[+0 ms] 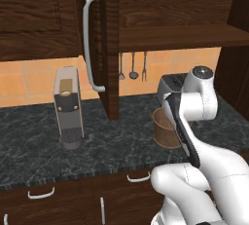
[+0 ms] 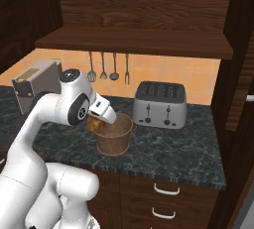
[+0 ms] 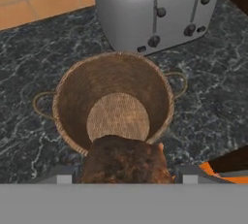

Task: Open the cabinet, pick up the bread from the cabinet and place it in the basket. Then move the basket to the dining counter.

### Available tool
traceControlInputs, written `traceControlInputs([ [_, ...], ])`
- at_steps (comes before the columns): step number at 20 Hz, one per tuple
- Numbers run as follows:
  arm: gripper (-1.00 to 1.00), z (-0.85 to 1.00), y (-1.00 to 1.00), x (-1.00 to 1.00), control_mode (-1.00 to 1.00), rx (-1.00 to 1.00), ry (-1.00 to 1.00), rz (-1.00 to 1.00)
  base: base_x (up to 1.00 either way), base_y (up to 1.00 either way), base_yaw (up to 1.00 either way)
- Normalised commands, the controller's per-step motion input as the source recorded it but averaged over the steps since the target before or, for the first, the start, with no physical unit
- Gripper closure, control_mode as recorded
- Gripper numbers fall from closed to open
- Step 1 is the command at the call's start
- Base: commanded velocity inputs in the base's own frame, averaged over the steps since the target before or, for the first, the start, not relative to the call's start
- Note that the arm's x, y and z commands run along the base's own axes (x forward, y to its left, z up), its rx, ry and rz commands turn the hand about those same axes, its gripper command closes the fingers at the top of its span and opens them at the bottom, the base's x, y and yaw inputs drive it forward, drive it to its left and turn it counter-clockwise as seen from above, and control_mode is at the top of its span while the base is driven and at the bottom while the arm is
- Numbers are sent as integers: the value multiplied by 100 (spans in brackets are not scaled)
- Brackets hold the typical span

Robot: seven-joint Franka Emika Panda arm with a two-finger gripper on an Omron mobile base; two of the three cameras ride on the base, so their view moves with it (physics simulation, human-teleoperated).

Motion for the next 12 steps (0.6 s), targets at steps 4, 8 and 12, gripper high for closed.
traceControlInputs([
  [4, 100, -30, 0, 20, -100, 7, 6, 2, 0, 0, 0],
  [8, 100, -47, 0, 15, -100, 3, 5, 2, 0, 0, 0],
  [12, 100, -48, 0, 10, -100, 0, 0, 4, 0, 0, 0],
])
